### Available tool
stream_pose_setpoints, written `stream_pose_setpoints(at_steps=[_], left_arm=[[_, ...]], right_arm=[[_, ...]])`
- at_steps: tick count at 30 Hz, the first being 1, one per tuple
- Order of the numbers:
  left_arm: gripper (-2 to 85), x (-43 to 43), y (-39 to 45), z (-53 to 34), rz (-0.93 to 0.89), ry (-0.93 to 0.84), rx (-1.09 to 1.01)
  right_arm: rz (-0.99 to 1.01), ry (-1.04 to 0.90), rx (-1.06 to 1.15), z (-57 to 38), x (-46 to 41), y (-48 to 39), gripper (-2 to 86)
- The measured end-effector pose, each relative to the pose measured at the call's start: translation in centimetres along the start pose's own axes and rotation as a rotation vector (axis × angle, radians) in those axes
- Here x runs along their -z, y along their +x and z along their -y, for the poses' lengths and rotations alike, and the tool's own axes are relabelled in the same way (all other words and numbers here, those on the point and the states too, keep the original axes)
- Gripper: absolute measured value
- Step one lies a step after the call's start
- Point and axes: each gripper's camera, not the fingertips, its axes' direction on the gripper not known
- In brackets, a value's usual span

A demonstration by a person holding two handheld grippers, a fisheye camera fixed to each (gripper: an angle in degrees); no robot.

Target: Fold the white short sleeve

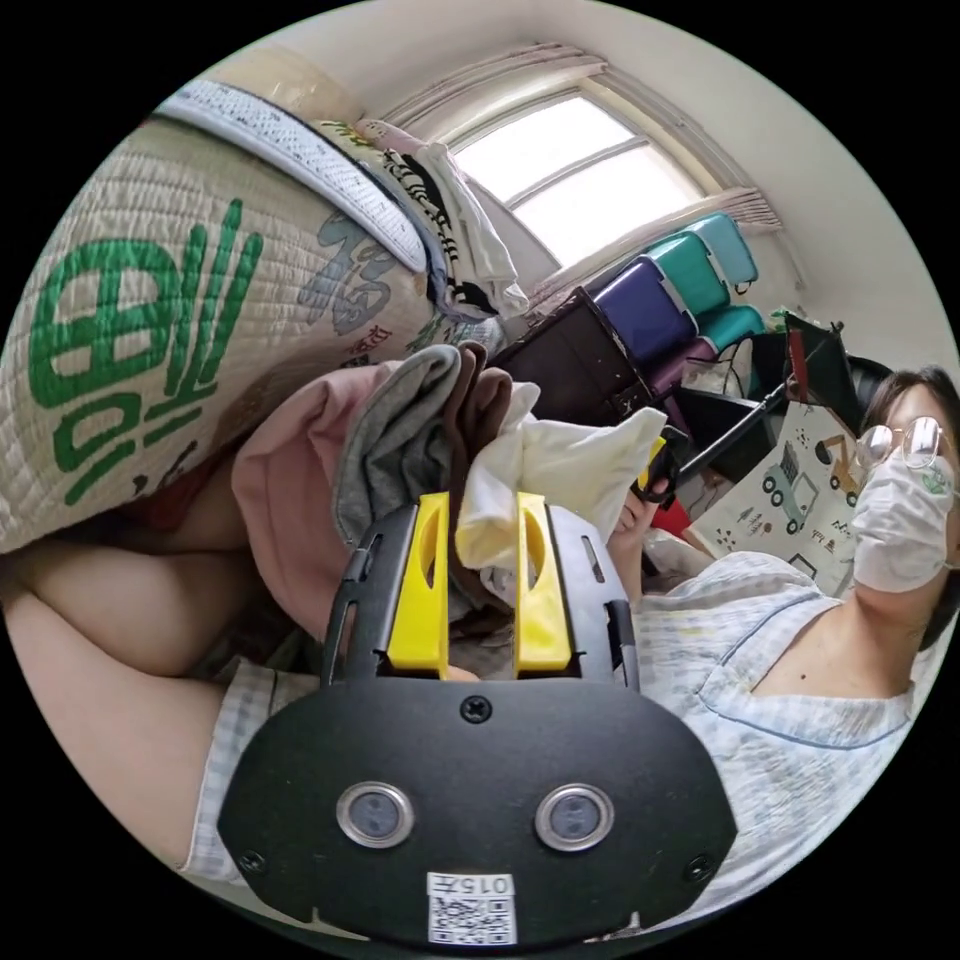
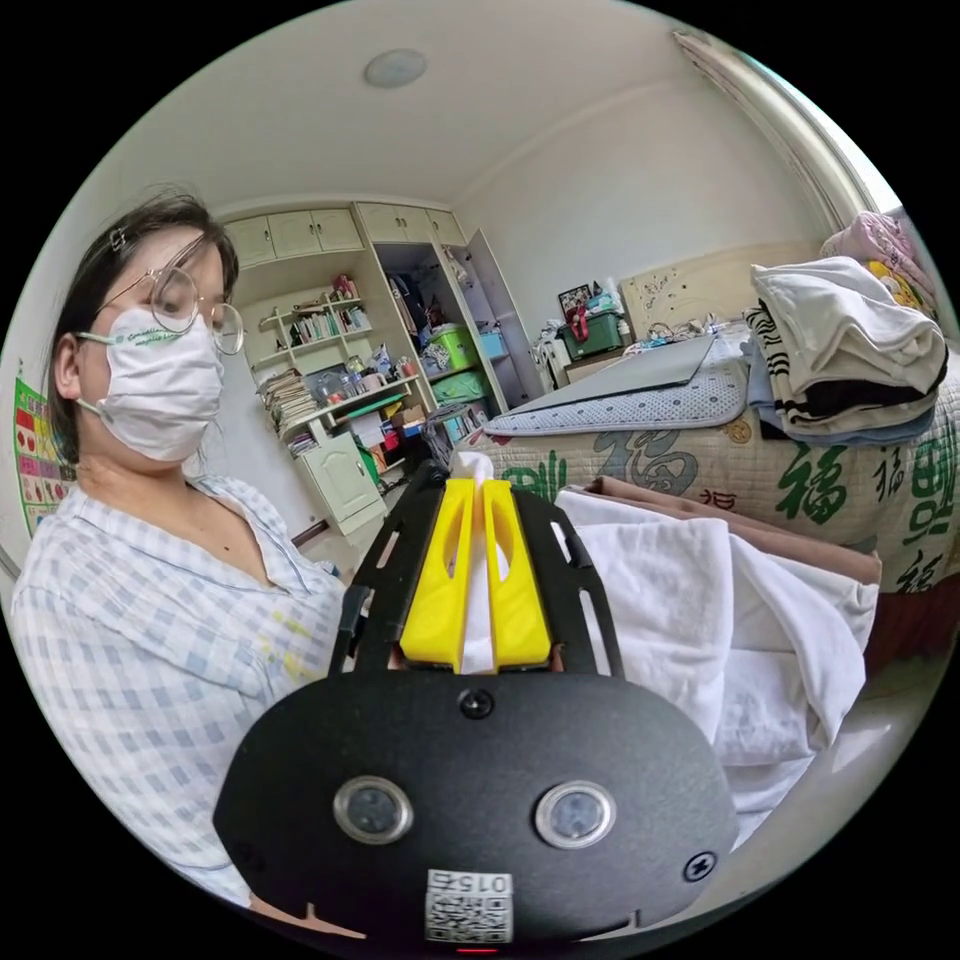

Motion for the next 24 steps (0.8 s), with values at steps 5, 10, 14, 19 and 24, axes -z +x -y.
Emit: stream_pose_setpoints(at_steps=[5, 10, 14, 19, 24], left_arm=[[1.1, 2.1, -0.2, -1.2, -0.098, 0.063, -0.022], [0.5, 8.2, 6.4, 0.5, 0.106, 0.133, -0.264], [0.5, 17.7, 13.6, 1.8, 0.224, 0.299, -0.471], [0.0, 30.0, 20.9, 0.9, 0.488, 0.494, -0.598], [-0.1, 39.7, 26.0, -3.0, 0.622, 0.572, -0.674]], right_arm=[[-0.107, -0.002, 0.041, 0.8, 1.2, -2.9, -0.5], [-0.373, 0.1, 0.111, 3.7, 7.3, -7.9, -0.6], [-0.585, 0.179, 0.247, 6.7, 12.2, -14.0, -0.7], [-0.75, 0.322, 0.308, 9.5, 15.9, -18.0, -0.8], [-0.544, 0.438, 0.236, 11.6, 18.7, -17.4, -0.8]])
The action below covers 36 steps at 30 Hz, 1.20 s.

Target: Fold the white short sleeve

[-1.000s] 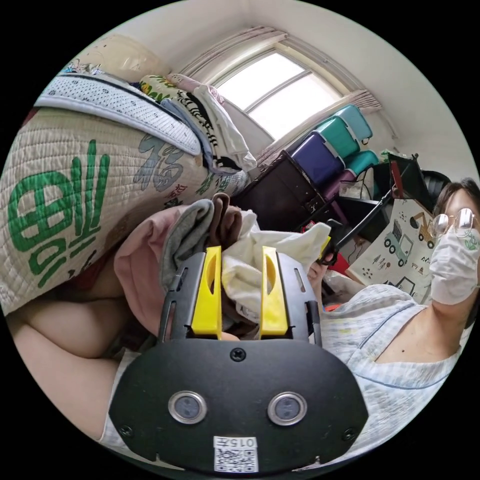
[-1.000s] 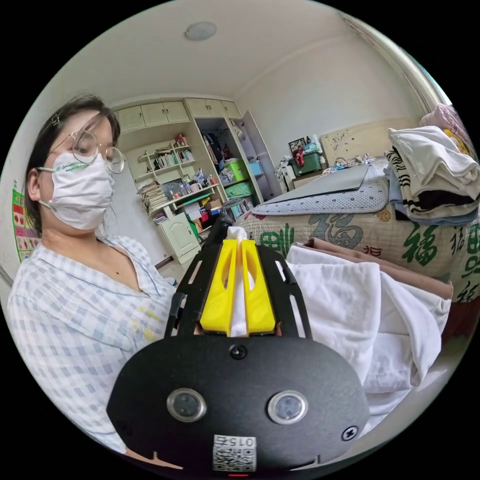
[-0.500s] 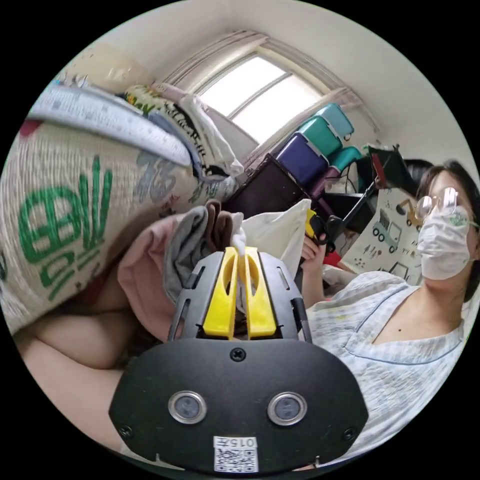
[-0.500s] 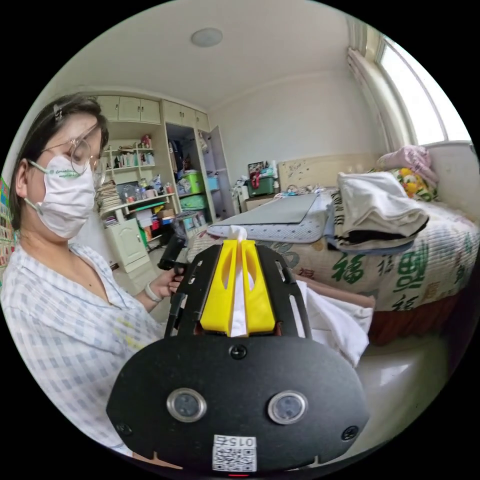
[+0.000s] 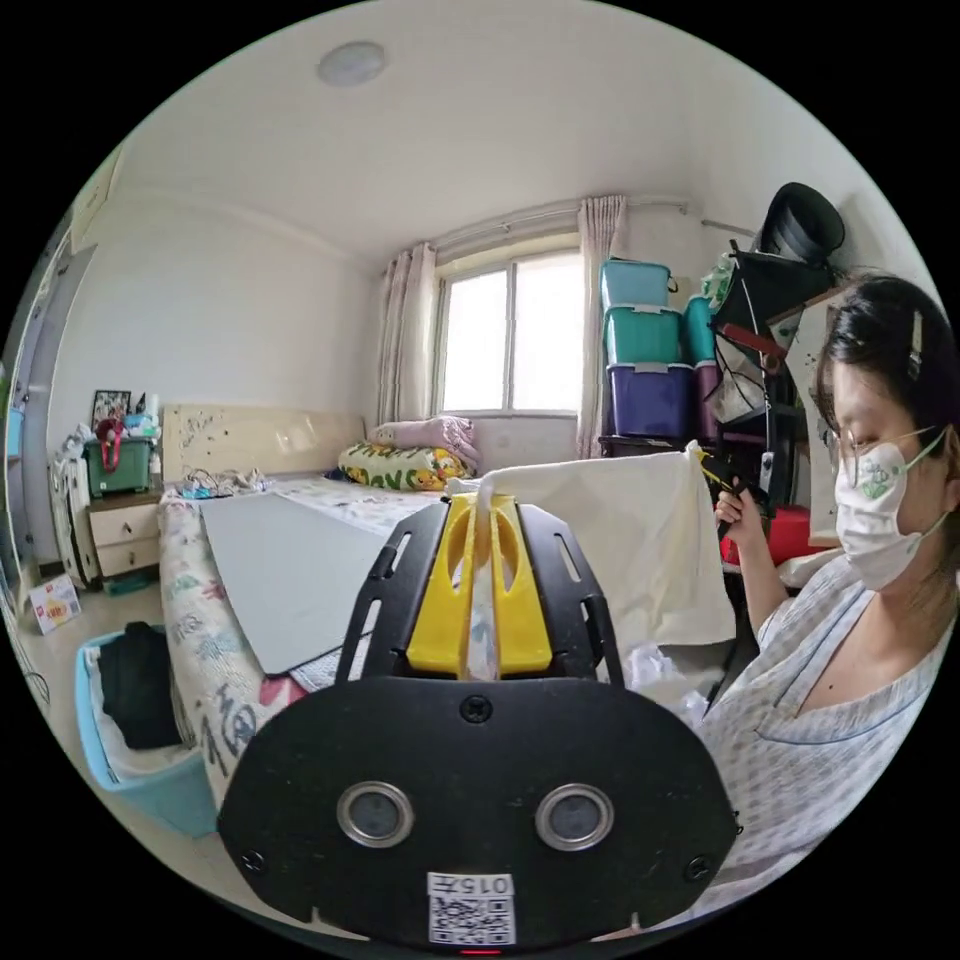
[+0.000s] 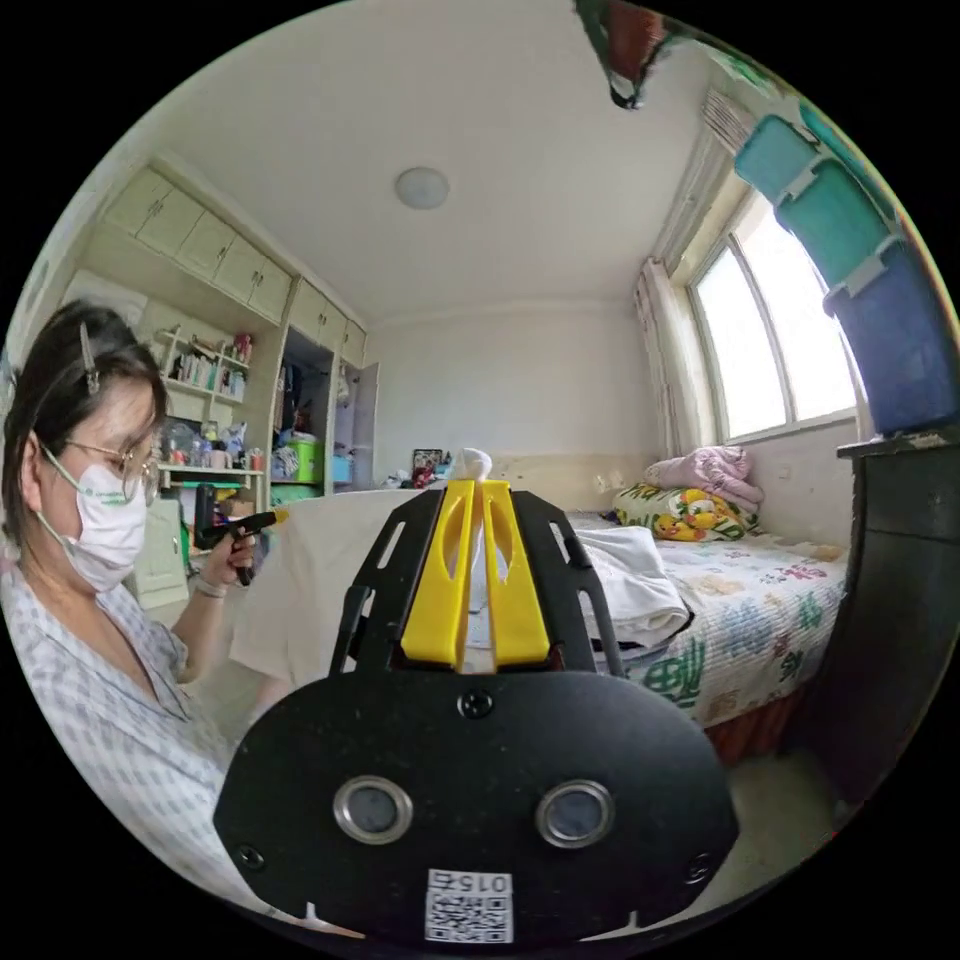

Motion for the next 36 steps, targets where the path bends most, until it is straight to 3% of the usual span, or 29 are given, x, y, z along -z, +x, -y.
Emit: stream_pose_setpoints(at_steps=[3, 12, 19, 28, 31, 33, 36], left_arm=[[0.0, 5.9, 1.2, -0.5, 0.116, 0.059, -0.052], [0.4, 19.8, 1.4, -8.5, 0.194, 0.208, -0.035], [0.5, 21.0, -2.8, -10.1, 0.292, 0.178, -0.02], [0.3, 8.0, -22.2, -5.4, 0.309, -0.001, 0.094], [0.4, -0.9, -31.8, -6.3, 0.331, -0.149, 0.198], [0.6, -8.9, -37.9, -8.7, 0.407, -0.357, 0.232], [0.8, -15.6, -42.9, -12.0, 0.397, -0.497, 0.275]], right_arm=[[0.098, 0.009, -0.019, 0.4, -0.5, -0.7, -0.8], [0.261, 0.034, 0.013, 2.3, -2.0, -4.0, -0.8], [0.282, -0.029, -0.017, 7.0, -10.6, -3.6, -0.8], [0.143, -0.233, -0.022, 17.7, -36.0, 0.4, -0.7], [0.026, -0.393, -0.005, 18.3, -48.0, 1.9, -0.7], [-0.038, -0.573, 0.027, 16.7, -57.3, 3.0, -0.7], [-0.102, -0.755, 0.024, 14.8, -64.9, 3.8, -0.7]])
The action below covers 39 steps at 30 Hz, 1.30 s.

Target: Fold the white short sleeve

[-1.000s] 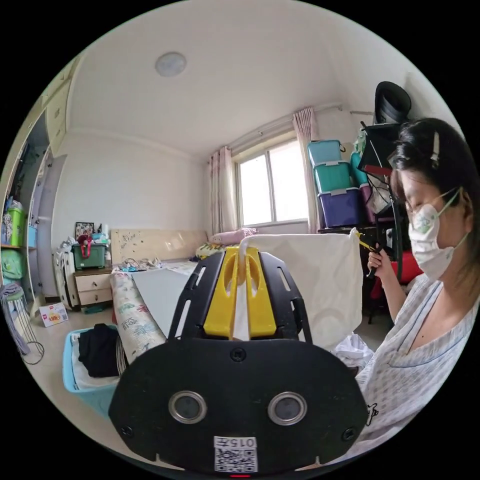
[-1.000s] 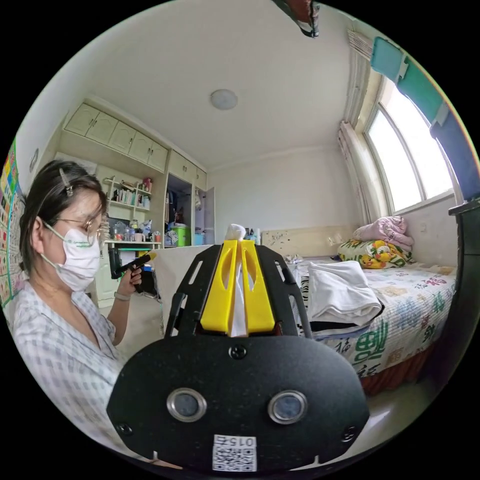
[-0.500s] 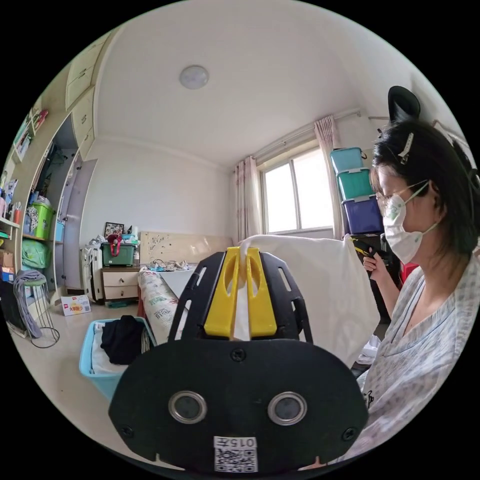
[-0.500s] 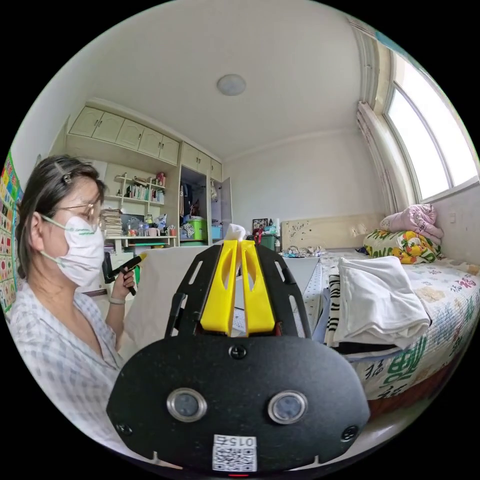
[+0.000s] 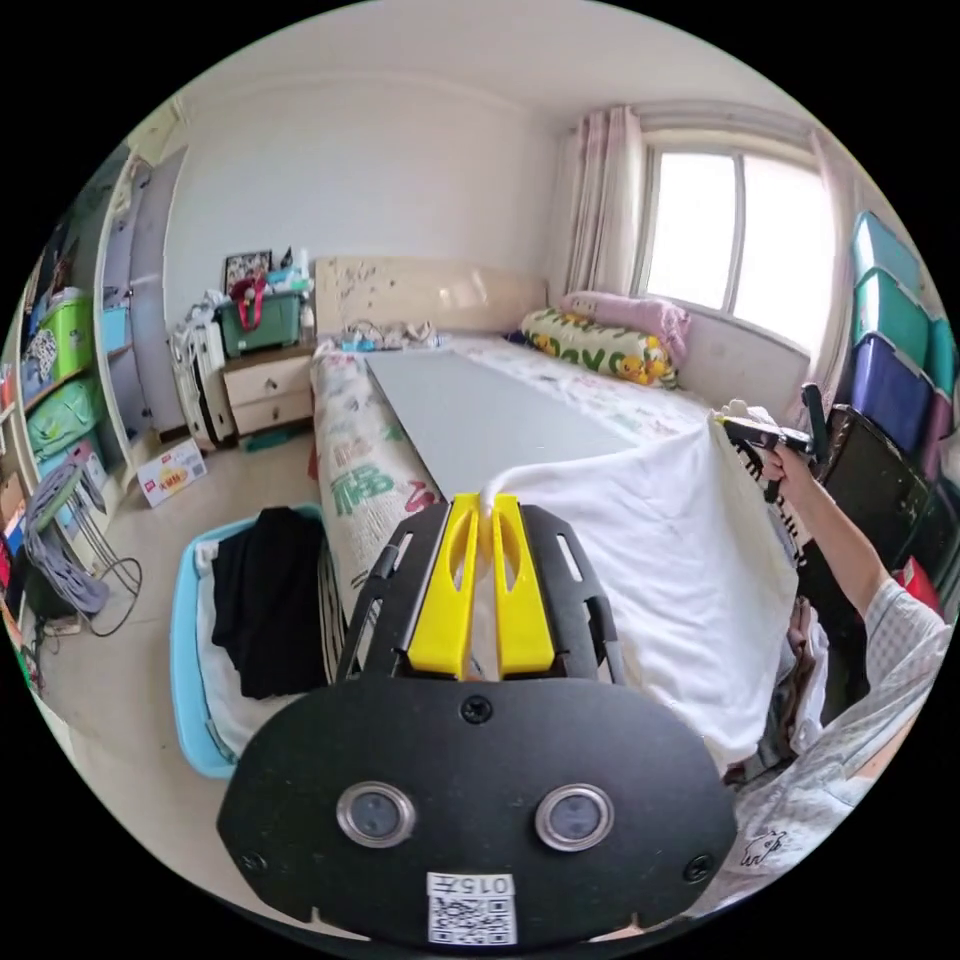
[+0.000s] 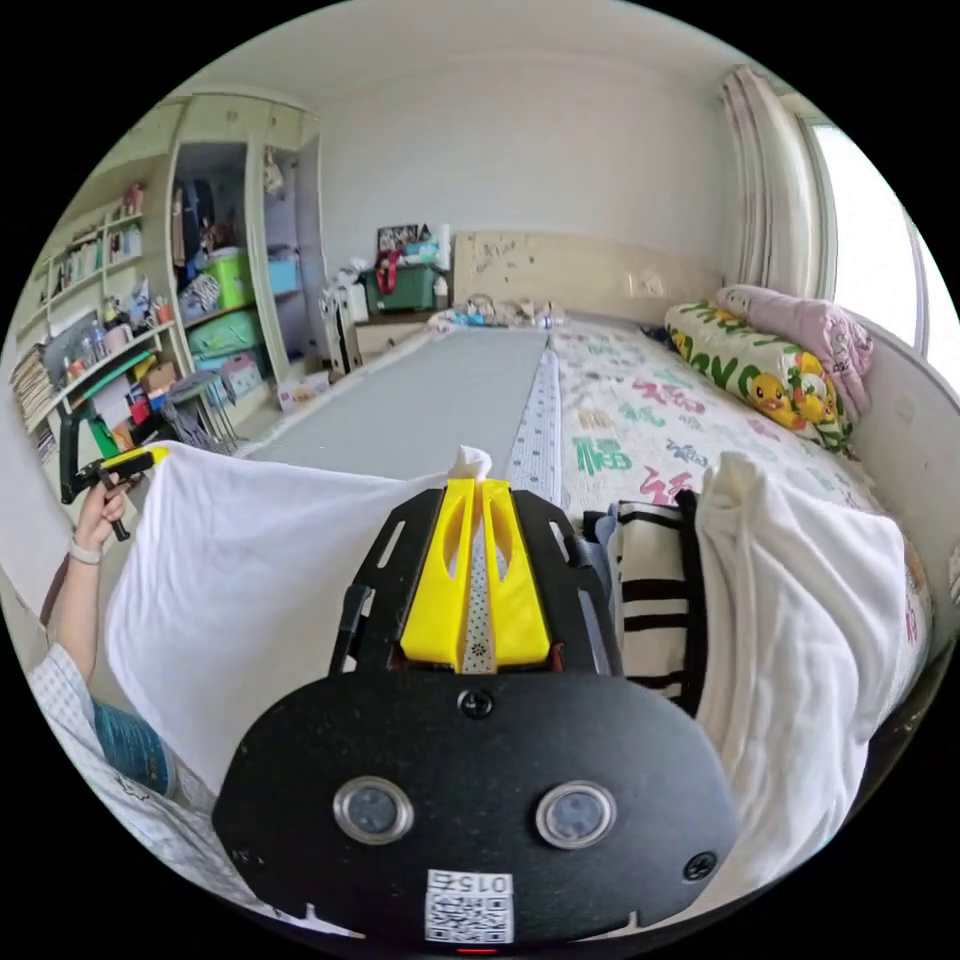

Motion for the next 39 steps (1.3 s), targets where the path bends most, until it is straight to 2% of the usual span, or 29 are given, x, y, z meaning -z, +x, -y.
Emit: stream_pose_setpoints(at_steps=[9, 13, 14, 16, 21, 24, 29, 32, 36, 39], left_arm=[[2.2, -10.3, 0.4, 1.7, 0.032, -0.155, -0.012], [5.2, -11.1, 1.7, 2.5, 0.113, -0.198, -0.004], [6.4, -10.4, 2.4, 2.6, 0.187, -0.186, 0.007], [7.4, -7.9, 4.3, 2.4, 0.217, -0.137, -0.023], [7.8, 3.4, 13.2, -2.2, 0.178, 0.114, -0.137], [7.3, 7.2, 19.2, -6.2, 0.147, 0.2, -0.241], [7.6, 7.5, 29.1, -11.0, 0.133, 0.162, -0.447], [8.2, 5.9, 33.6, -11.1, 0.02, 0.059, -0.533], [9.0, 3.1, 38.7, -9.1, -0.009, -0.029, -0.626], [9.8, 2.5, 41.7, -7.3, 0.002, -0.017, -0.667]], right_arm=[[-0.09, -0.205, 0.036, 5.1, -5.4, -1.4, 1.6], [-0.105, -0.174, -0.003, 6.1, -3.5, -0.6, 4.4], [-0.134, -0.136, -0.028, 6.1, -2.0, -0.3, 4.0], [-0.137, -0.062, -0.016, 5.4, 1.2, -0.5, 3.2], [-0.149, 0.3, 0.132, -3.0, 15.2, -3.7, 1.6], [-0.125, 0.41, 0.247, -9.3, 21.0, -5.8, 1.5], [-0.114, 0.402, 0.454, -16.7, 24.2, -9.8, 5.6], [0.049, 0.367, 0.574, -18.3, 24.1, -11.0, 6.9], [0.115, 0.288, 0.722, -16.4, 22.4, -13.6, 9.3], [0.143, 0.212, 0.795, -13.5, 20.5, -14.5, 10.7]])
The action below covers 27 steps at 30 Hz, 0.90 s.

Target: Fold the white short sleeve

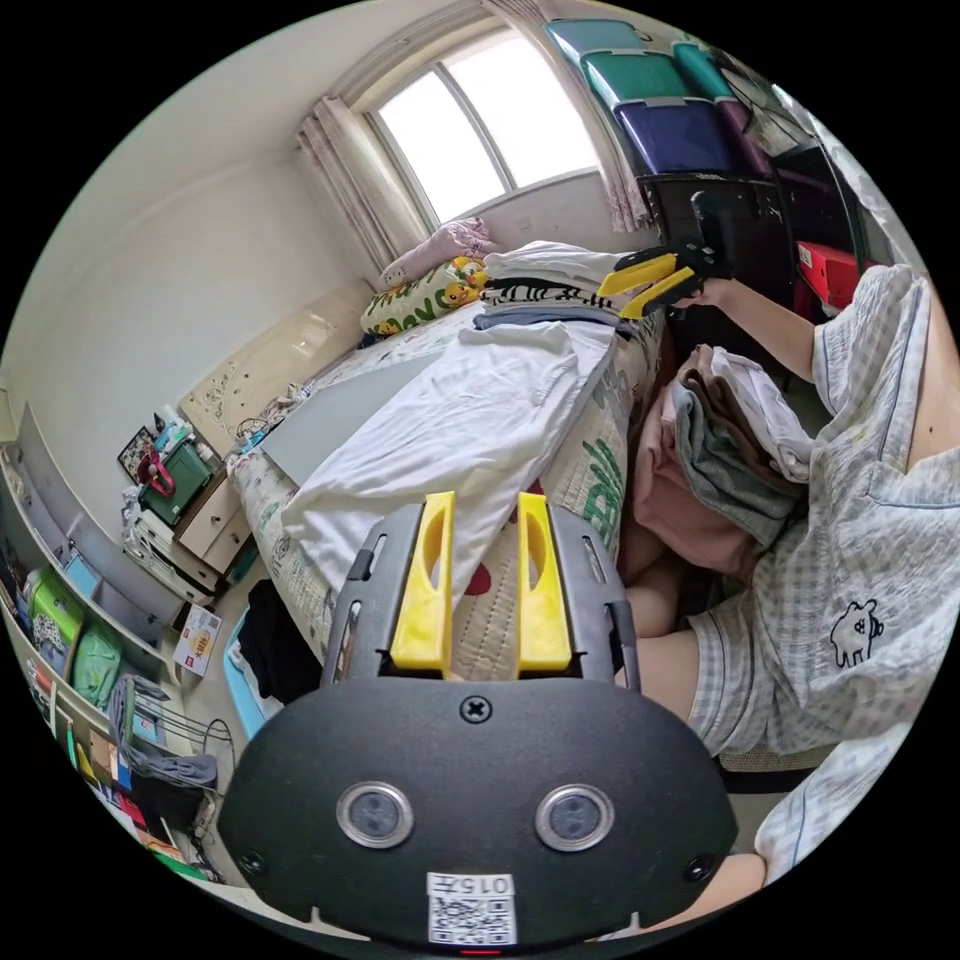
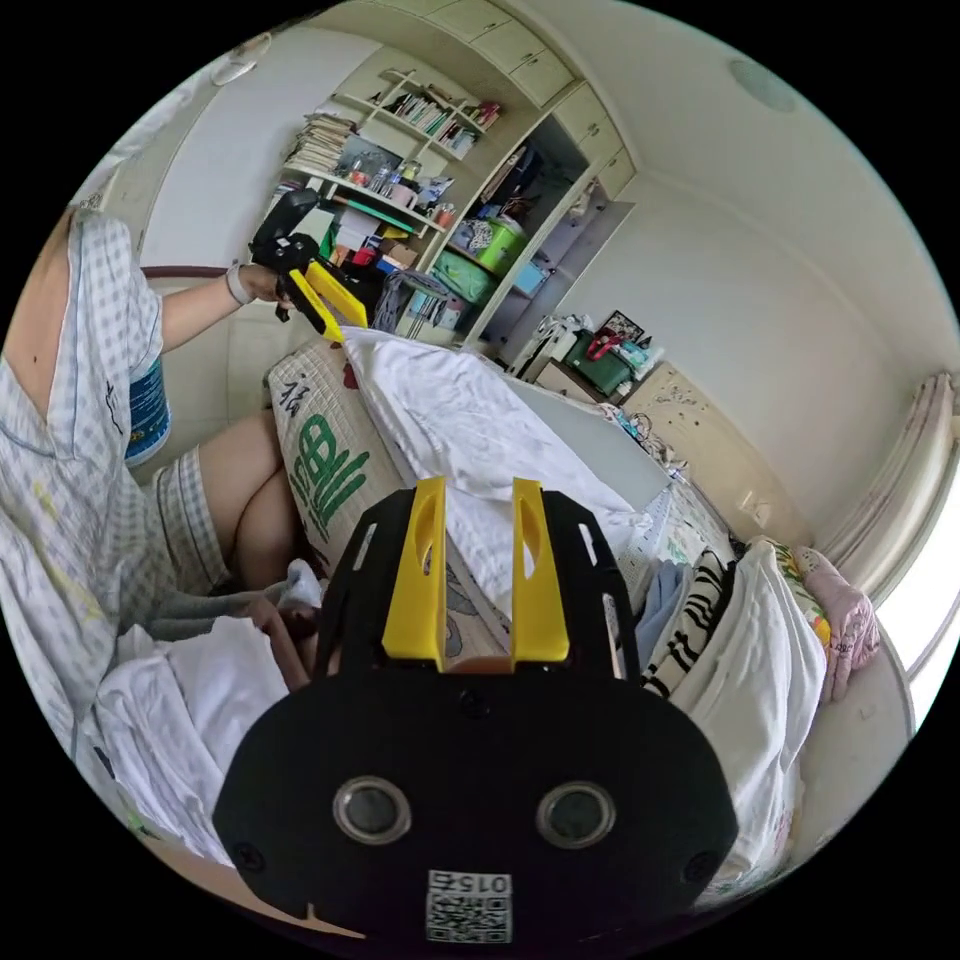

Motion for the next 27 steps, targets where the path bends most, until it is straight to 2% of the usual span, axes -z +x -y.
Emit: stream_pose_setpoints(at_steps=[6, 9, 20, 27], left_arm=[[11.1, -3.0, -0.6, 5.4, -0.005, -0.072, -0.052], [11.0, -4.8, -1.6, 7.3, -0.064, -0.111, -0.083], [8.9, -8.7, -3.6, 12.2, -0.136, -0.179, -0.194], [5.0, -8.6, -3.5, 10.8, -0.167, -0.157, -0.173]], right_arm=[[0.067, -0.165, 0.041, 2.6, -5.7, 4.7, 12.9], [0.069, -0.212, 0.056, 3.1, -7.7, 6.4, 11.1], [0.141, -0.261, 0.094, 3.2, -10.8, 9.3, 8.5], [0.159, -0.231, 0.067, 1.7, -11.6, 9.2, 5.5]])
